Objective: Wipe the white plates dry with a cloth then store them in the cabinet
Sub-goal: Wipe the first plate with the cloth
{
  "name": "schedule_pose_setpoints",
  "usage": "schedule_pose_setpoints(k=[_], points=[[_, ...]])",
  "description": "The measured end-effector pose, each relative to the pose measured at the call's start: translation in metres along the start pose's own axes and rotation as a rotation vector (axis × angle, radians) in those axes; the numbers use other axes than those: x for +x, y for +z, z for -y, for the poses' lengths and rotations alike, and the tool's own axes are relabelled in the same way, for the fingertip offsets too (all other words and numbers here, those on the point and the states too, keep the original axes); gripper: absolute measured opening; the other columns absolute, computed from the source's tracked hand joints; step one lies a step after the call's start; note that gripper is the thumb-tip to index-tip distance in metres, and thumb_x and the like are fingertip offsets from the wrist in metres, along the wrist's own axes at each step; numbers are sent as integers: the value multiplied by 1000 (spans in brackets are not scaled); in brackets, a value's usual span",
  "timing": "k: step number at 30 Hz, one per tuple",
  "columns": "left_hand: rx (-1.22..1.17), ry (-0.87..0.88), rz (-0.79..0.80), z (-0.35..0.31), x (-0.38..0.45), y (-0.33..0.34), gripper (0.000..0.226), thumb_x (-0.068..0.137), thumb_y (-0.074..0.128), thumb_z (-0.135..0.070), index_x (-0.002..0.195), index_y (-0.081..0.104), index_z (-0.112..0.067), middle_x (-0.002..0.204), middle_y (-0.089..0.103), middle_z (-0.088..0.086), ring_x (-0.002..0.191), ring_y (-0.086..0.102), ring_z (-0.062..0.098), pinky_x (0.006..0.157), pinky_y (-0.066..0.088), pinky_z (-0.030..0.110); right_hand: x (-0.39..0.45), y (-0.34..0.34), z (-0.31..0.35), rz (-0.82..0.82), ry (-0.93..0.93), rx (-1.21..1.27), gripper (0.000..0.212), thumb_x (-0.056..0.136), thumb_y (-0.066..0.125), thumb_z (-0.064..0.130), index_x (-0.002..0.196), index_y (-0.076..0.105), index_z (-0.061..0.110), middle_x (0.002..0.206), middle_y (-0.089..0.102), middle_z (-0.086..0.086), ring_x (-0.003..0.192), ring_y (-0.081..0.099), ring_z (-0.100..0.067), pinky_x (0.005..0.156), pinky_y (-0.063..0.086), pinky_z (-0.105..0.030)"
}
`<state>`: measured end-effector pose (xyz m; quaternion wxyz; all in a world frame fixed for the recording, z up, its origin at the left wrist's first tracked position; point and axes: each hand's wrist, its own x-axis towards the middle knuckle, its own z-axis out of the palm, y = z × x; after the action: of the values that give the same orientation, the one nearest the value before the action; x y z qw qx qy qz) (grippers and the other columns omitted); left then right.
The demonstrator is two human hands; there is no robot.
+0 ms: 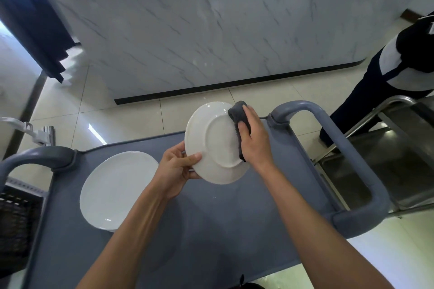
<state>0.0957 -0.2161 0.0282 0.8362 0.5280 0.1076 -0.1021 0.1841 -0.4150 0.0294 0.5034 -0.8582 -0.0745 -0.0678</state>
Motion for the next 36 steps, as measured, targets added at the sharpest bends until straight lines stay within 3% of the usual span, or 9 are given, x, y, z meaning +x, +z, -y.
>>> schedule_pose_setpoints(k=[7, 12, 18, 23, 30, 36], points=[[78, -5, 22, 3, -3, 0, 39, 75, 72, -7, 114, 72, -11, 96, 73, 13, 78, 70, 28, 67, 63, 45, 3, 10, 11, 93, -191, -111, 50, 100, 41, 24, 149, 42, 13, 158, 37, -4, 147, 30, -18, 121, 26, -40], [94, -2, 21, 7, -5, 3, 37, 79, 72, -5, 116, 72, -10, 101, 74, 15, 84, 71, 29, 71, 62, 46, -11, 28, 21, 131, -354, -219, 48, 99, 44, 21, 147, 47, 15, 158, 37, -5, 146, 30, -23, 118, 24, -50], [103, -3, -31, 11, -3, 2, 35, 89, 64, 5, 122, 67, -4, 114, 71, 24, 99, 70, 39, 85, 56, 61, -29, 40, 19, 176, -450, -225, 48, 100, 46, 17, 148, 45, 18, 161, 32, -1, 150, 22, -18, 117, 21, -56], [90, 8, -43, 12, -3, 2, 27, 87, 65, 5, 111, 70, -4, 104, 73, 21, 93, 71, 37, 78, 59, 53, -39, 43, 14, 186, -494, -196, 50, 100, 48, 15, 150, 43, 18, 162, 28, -1, 152, 17, -19, 117, 22, -59], [68, 6, -25, 11, -2, 1, 35, 86, 67, 5, 119, 70, -7, 110, 73, 21, 95, 70, 37, 78, 59, 52, -21, 38, 12, 142, -484, -240, 47, 102, 43, 25, 149, 44, 18, 160, 34, -4, 149, 28, -23, 115, 27, -56], [39, 10, -18, 11, -7, 2, 44, 75, 72, -5, 119, 71, -8, 105, 73, 18, 88, 69, 31, 74, 60, 49, 3, 24, 4, 98, -240, -171, 50, 100, 43, 28, 148, 45, 18, 157, 39, -3, 146, 33, -20, 118, 28, -45]])
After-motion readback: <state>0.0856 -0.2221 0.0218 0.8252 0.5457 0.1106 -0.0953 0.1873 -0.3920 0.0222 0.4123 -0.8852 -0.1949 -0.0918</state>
